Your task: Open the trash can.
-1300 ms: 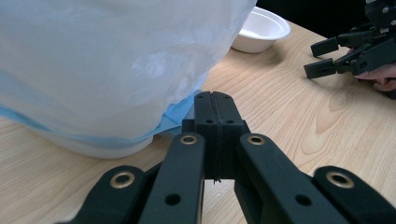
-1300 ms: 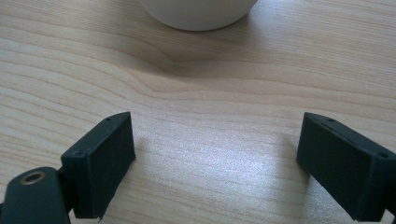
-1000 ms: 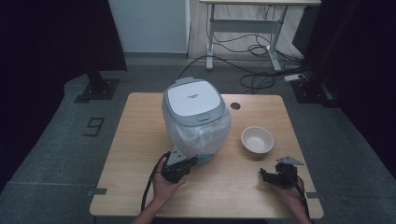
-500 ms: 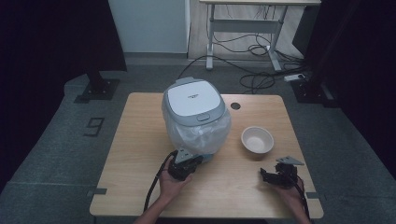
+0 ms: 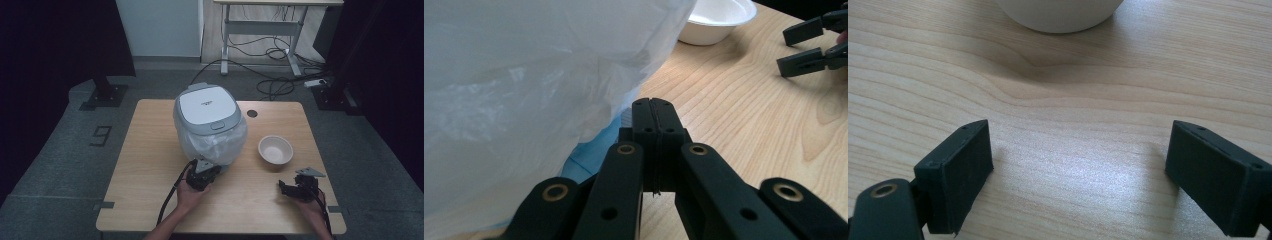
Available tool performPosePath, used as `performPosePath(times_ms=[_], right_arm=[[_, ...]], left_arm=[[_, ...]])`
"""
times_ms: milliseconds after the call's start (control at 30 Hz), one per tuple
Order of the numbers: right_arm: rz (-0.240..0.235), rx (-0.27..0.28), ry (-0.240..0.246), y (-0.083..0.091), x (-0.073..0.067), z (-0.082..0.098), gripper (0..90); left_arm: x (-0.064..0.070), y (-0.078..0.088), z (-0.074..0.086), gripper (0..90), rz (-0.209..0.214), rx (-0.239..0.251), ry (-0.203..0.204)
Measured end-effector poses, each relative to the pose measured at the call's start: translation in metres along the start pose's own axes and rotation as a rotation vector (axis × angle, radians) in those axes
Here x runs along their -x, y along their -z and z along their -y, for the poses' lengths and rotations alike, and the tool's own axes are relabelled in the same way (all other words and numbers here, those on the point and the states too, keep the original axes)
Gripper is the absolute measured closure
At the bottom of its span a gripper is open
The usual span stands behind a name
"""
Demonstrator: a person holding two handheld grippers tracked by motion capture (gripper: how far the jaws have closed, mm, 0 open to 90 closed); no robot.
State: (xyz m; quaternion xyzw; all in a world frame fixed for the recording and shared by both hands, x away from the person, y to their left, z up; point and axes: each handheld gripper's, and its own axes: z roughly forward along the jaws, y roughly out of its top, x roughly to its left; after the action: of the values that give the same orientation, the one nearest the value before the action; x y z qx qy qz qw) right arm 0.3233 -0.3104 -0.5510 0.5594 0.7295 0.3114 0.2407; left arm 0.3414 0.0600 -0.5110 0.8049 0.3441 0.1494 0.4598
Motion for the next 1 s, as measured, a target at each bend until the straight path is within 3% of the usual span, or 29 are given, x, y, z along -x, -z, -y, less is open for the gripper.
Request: performPosePath(times_ms=[667,767,1000], right_arm=[[0.001,0.0,0.0,0.0,0.0,0.0,10.6],[0.001,0.0,0.0,0.0,0.0,0.0,10.7],[0.002,0.001,-0.001,0.0,0.0,0.0,10.9]], left_arm=[[-0.005,-0.022,0.008,90.0,-0.03,-0.047,0.0],[-0.004,-0.022,0.008,90.0,-0.051,-0.047,-0.02],[-0.01,-0.023,0.008,90.0,-0.057,-0.034,0.004]])
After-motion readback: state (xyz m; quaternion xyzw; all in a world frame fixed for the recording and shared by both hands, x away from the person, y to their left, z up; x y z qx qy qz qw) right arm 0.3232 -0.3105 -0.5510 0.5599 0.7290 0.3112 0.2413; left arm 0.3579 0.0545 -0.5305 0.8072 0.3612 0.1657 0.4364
